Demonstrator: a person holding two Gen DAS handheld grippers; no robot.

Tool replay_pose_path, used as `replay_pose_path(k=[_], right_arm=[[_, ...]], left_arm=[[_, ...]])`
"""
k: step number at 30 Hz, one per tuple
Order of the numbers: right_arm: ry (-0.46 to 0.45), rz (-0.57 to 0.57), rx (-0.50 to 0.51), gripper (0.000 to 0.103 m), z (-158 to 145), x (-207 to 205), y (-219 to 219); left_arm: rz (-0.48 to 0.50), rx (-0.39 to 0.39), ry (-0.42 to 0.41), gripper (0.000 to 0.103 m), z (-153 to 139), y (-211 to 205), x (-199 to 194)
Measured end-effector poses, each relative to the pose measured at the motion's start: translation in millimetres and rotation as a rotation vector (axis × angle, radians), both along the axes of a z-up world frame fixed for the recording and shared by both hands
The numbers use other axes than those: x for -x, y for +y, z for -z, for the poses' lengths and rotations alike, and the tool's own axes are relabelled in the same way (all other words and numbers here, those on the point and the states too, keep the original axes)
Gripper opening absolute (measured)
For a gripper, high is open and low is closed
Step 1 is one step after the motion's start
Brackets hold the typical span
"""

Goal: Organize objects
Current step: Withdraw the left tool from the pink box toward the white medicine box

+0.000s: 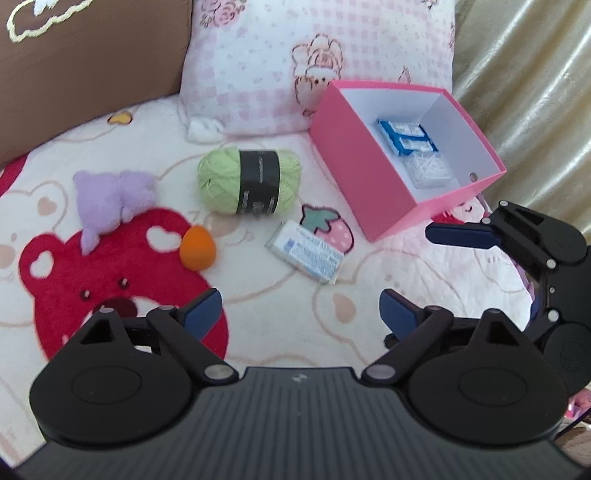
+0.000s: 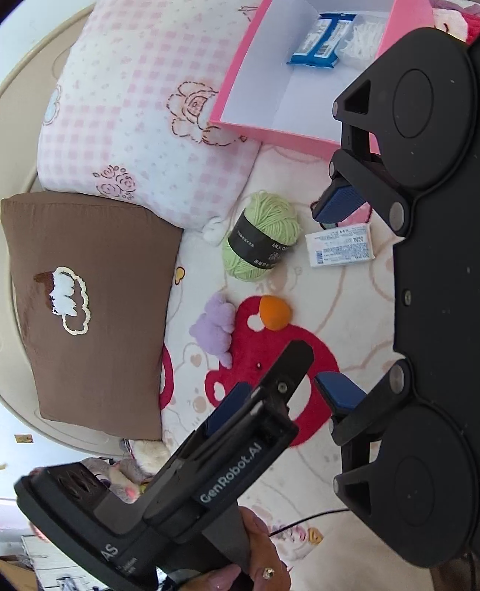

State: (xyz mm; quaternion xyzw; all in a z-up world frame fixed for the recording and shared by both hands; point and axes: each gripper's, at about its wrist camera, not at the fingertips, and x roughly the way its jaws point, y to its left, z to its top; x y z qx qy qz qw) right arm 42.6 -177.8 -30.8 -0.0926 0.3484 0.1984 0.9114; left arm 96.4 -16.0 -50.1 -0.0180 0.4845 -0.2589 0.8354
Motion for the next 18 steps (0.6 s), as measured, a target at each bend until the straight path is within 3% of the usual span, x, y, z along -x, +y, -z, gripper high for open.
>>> replay_pose_path(k=[4, 9, 14, 18], right_arm=[[-0.081, 0.046, 0.086, 0.09, 26.5, -0.5, 12.1], [-0.046, 0.067, 0.103, 0.09, 56.5, -10.8, 13.4], [-0.008, 0.107, 0.099, 0.09, 80.7, -19.1, 0.5], [0.035, 0.173, 0.072, 0.09, 100.2, -30.0, -10.6]], left_arm=[[-0.008, -0.001, -0.019, 0.091, 18.8, -4.9, -13.2], [-0.02, 0.056, -0.01, 0.091, 54.2, -2.7, -37.9], [-0.043, -0.02, -0.018, 0.091, 85.3, -11.6, -48.1], [-0.022, 0.013, -0.037, 0.091, 95.1, -20.3, -51.4]])
